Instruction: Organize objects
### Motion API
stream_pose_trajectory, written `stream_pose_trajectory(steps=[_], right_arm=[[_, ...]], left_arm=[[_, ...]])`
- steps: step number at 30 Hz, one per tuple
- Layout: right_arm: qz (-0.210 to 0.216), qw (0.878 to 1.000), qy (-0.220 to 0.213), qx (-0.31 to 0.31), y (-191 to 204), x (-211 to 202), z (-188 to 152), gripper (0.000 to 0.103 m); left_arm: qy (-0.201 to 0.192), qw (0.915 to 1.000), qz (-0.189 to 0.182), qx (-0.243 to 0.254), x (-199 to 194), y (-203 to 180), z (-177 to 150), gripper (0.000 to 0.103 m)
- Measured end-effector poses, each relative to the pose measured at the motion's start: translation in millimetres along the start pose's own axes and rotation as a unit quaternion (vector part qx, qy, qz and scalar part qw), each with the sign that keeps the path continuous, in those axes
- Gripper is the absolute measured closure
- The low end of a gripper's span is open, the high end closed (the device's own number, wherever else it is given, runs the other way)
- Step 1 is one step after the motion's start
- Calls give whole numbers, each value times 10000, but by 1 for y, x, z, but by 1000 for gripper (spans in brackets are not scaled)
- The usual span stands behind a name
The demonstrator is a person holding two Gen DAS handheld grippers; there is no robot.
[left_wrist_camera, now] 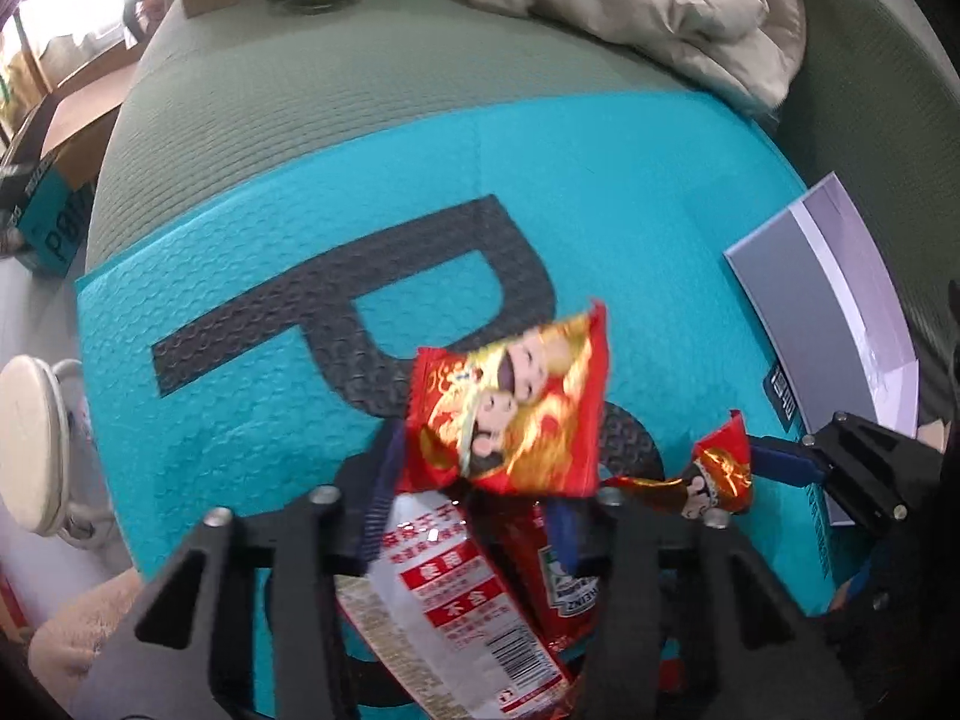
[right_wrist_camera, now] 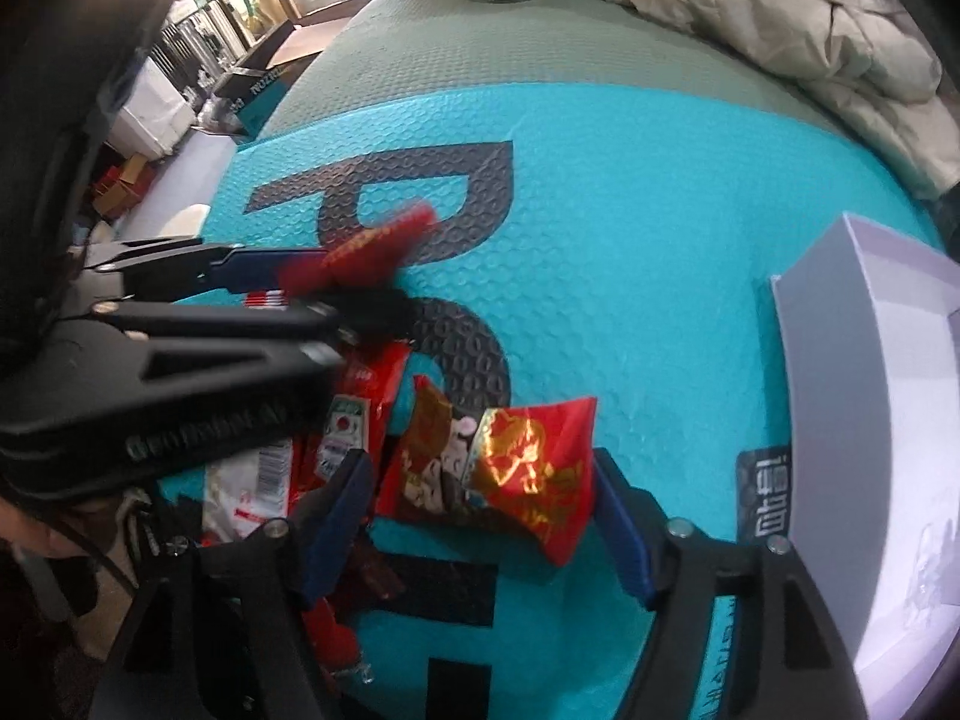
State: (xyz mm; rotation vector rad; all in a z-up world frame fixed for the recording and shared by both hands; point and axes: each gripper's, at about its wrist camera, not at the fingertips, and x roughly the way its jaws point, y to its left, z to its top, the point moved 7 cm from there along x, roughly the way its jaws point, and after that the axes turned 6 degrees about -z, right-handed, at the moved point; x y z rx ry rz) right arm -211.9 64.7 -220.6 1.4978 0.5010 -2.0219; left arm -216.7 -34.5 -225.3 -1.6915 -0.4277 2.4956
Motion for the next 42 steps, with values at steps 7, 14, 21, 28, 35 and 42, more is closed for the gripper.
stream_pose_trajectory(steps=[7,14,21,28,35,42], right_arm=[[-389,9992,-85,-75,-4,0,1,50],[-376,9993,-69,-25,-5,-1,1,50],[-321,9995,-40,71,-7,-2,-1,51],[-321,9994,-31,83,-10,-4,-4,51],[-276,9996,-17,114,-10,-4,-3,50],[-211,9997,0,99,-9,-4,-3,50]], left_arm=[[-43,9999,-119,-54,-4,6,6,83],[-233,9982,-498,-234,-14,11,5,83],[-325,9974,-550,-344,-27,20,6,84],[-253,9978,-522,-308,-26,22,3,83],[-221,9989,-382,169,-23,7,12,38],[186,9980,-380,464,2,-11,28,25]])
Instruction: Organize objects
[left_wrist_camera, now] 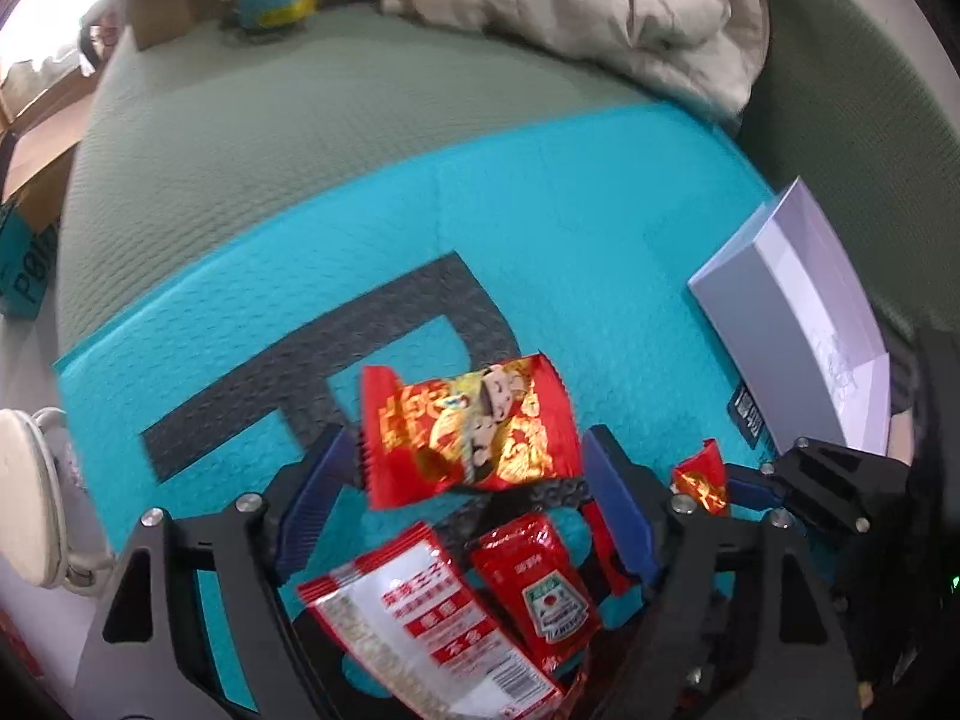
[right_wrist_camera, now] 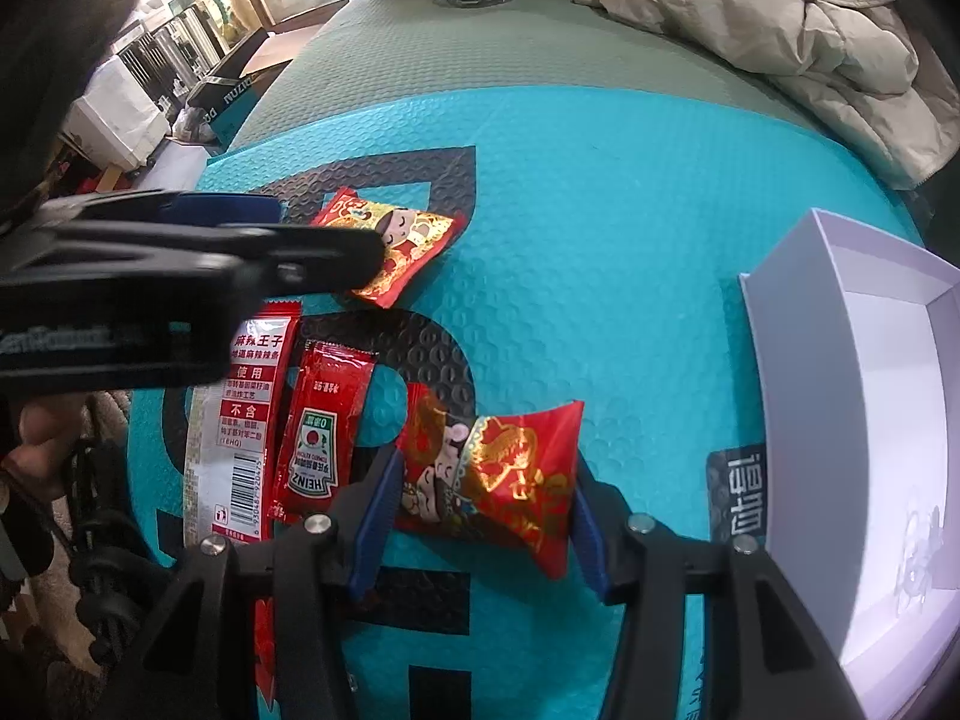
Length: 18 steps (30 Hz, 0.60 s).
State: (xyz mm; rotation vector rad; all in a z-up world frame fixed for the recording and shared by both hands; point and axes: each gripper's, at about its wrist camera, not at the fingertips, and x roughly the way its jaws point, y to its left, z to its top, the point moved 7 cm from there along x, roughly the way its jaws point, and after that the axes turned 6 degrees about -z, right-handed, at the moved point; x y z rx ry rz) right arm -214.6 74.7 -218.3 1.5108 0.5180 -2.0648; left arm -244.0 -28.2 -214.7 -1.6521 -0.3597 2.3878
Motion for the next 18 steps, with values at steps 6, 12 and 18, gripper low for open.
stream_pose_trajectory(steps=[6,12,18], right_arm=[[-5,10000,-13,-28,0,1,0,50],[-8,10000,-24,-49,-1,2,1,50],[25,10000,-72,3,-2,2,1,50]], left_arm=[[160,9997,208,2,18,-2,7,24],[120,9993,336,116,21,-4,5,25],[-15,9992,340,-212,13,8,4,73]])
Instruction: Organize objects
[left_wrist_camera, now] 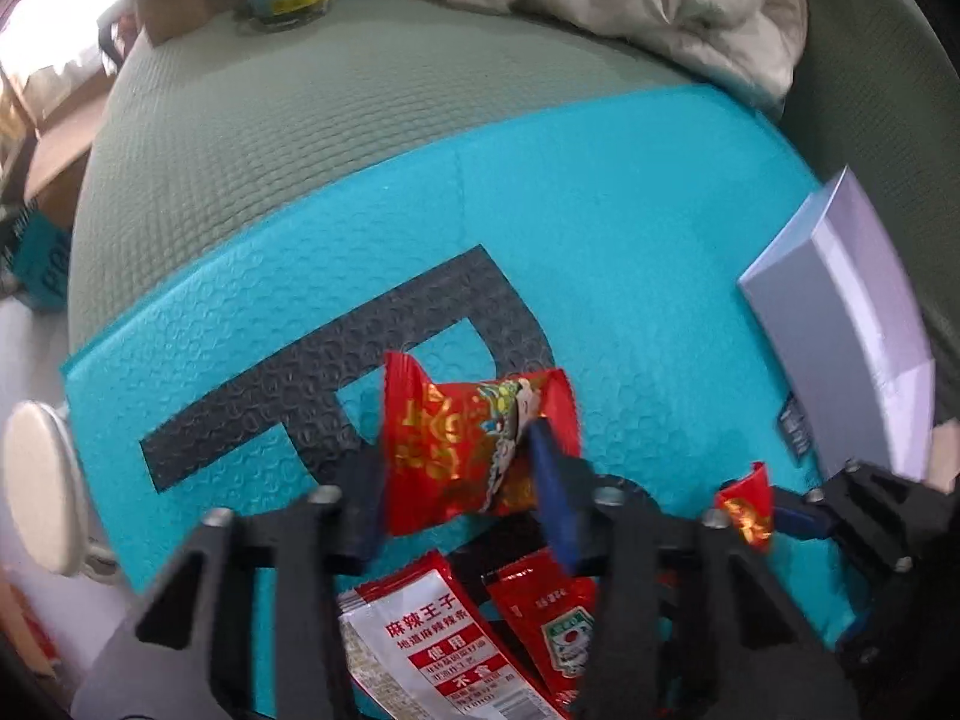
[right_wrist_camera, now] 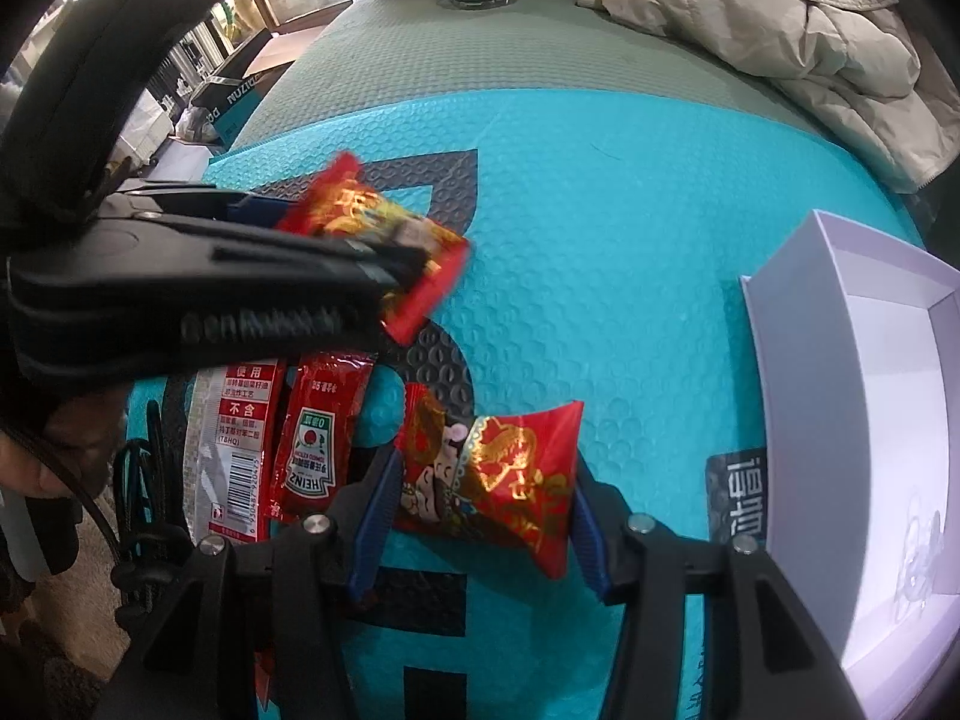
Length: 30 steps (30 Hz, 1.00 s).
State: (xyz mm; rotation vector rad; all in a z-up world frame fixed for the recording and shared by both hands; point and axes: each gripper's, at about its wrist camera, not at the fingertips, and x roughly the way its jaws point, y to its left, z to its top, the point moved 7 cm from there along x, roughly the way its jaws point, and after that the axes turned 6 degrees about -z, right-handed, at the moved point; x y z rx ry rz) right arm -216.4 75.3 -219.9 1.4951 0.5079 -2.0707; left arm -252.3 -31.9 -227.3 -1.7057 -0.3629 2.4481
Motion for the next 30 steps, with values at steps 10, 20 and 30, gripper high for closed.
stream_pose_trajectory(steps=[10,20,30], right_arm=[[244,9994,-64,221,-7,-8,0,71],[198,9995,-85,209,-6,-25,-12,75],[297,9992,-253,118,7,-55,-28,76]], left_arm=[[18,9989,-443,-142,-8,-11,-10,83],[-155,9967,-535,-599,-42,1,-35,83],[-282,9941,-585,-870,-71,-3,-61,83]])
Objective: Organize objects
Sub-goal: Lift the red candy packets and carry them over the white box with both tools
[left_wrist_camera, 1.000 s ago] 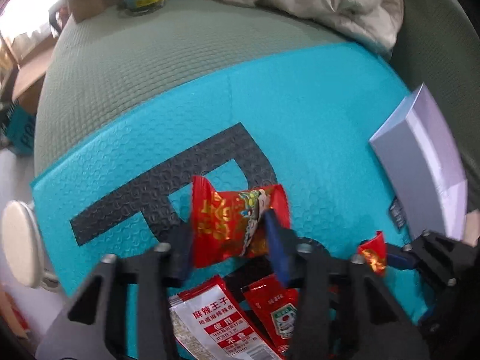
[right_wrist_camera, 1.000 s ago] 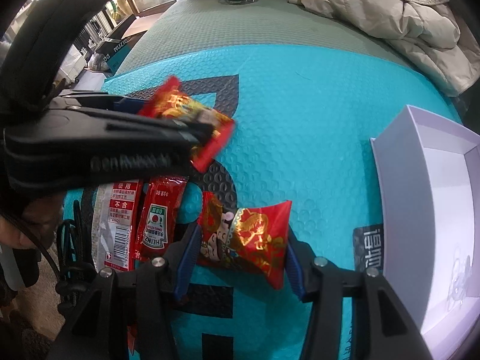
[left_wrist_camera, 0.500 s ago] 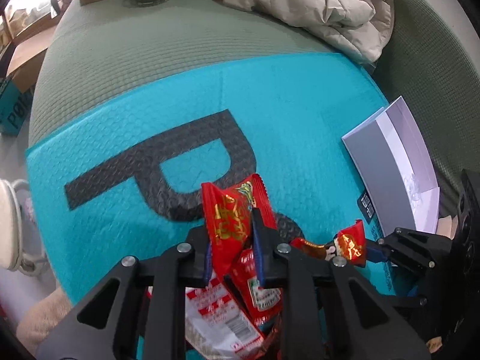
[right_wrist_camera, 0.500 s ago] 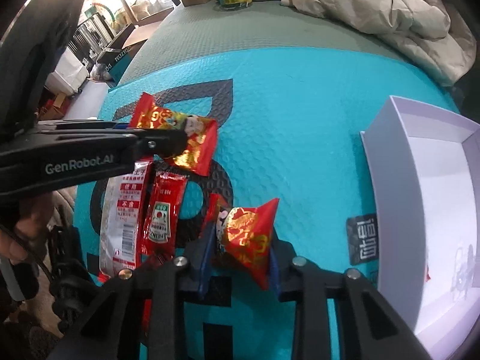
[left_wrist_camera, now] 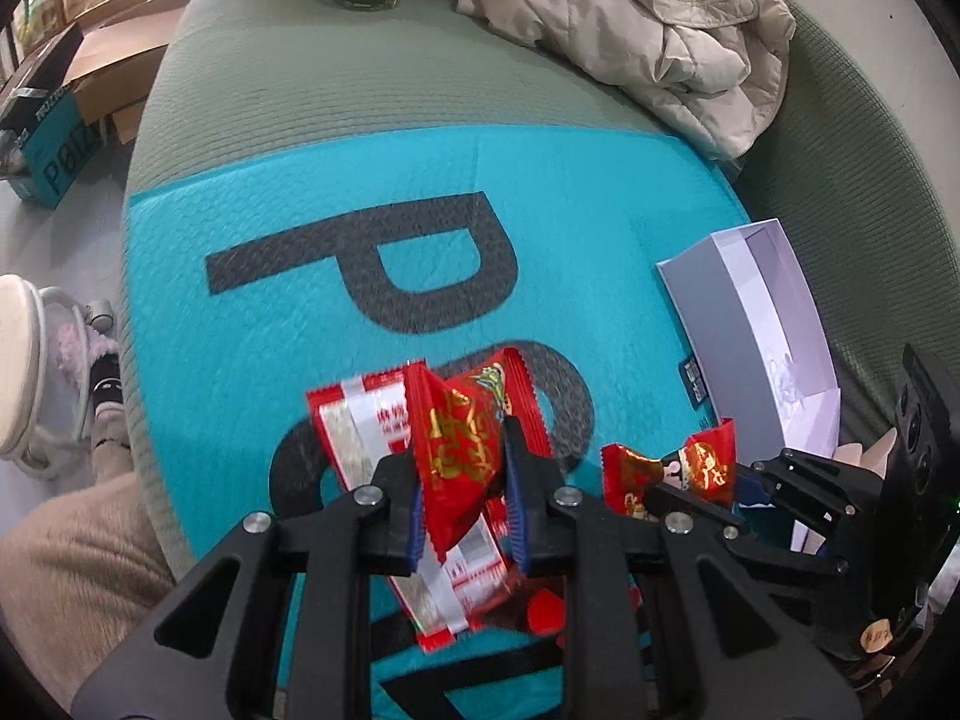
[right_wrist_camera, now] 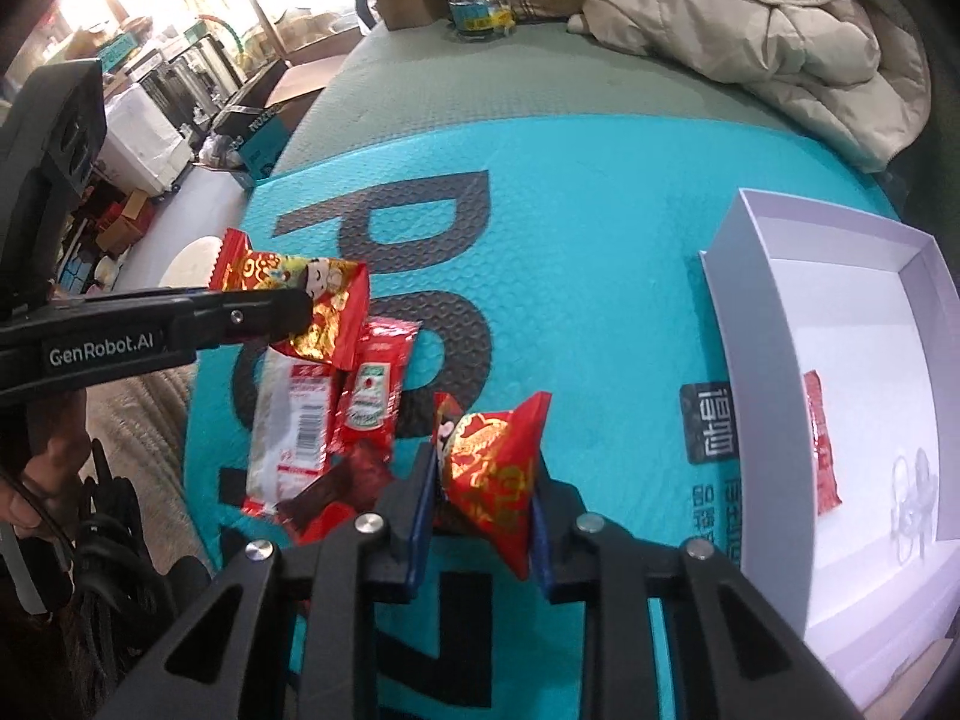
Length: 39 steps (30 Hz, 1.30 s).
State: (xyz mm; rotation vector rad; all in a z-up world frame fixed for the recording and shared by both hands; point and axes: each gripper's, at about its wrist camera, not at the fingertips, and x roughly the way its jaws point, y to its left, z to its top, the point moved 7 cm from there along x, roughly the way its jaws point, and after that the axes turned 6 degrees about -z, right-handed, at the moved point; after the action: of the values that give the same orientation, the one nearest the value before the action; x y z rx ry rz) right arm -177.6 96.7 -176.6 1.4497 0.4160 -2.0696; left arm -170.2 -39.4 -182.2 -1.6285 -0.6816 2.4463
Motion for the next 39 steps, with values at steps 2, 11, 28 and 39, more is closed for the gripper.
stream_pose_trajectory(steps=[2,11,28,39], right_arm=[[21,10000,-34,-27,3,-6,-4,77],[106,9992,-353,-169,15,-45,-15,77],[103,9917,-1147,-572,32,-126,-16,77],[47,9858,-1503,-749,32,-174,-13,77]], left_arm=[[-36,10000,0,14,-8,-3,-5,83],[-354,9992,106,145,-47,-22,-17,83],[-1086,9928,286,404,-125,-63,-19,83],[-1373,9861,531,769,-162,-101,-16,83]])
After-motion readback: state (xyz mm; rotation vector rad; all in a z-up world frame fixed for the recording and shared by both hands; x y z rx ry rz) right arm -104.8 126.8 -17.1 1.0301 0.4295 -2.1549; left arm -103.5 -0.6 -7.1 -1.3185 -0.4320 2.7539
